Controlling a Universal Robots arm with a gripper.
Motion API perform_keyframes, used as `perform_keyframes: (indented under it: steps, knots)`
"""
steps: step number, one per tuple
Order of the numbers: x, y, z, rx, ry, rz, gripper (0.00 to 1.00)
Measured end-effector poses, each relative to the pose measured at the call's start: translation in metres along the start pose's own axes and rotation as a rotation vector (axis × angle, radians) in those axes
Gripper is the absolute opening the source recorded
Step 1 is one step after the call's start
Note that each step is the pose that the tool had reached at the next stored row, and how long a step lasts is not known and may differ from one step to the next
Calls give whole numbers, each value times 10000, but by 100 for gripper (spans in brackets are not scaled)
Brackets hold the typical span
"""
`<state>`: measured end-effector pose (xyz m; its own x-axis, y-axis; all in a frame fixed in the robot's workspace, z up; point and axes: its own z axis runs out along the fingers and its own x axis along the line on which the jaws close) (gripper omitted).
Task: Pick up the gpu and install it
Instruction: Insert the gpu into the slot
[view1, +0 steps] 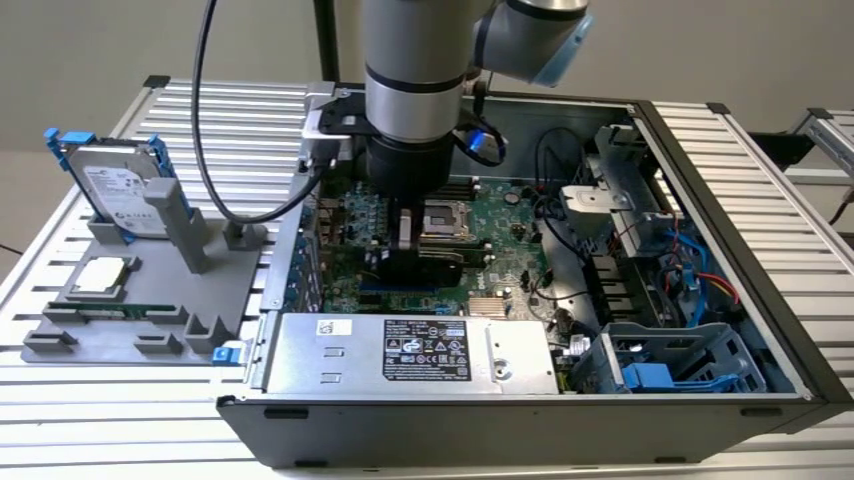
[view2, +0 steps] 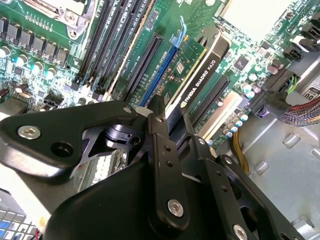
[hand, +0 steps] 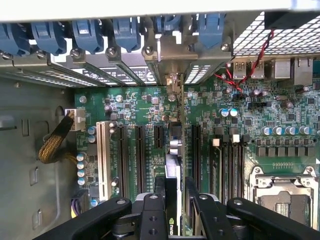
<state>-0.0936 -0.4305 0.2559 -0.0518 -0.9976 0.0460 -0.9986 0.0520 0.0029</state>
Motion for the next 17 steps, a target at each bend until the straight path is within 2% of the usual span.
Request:
perform_keyframes:
  steps: [17]
  knots:
    - [17, 0, 27, 2, -4, 0, 0]
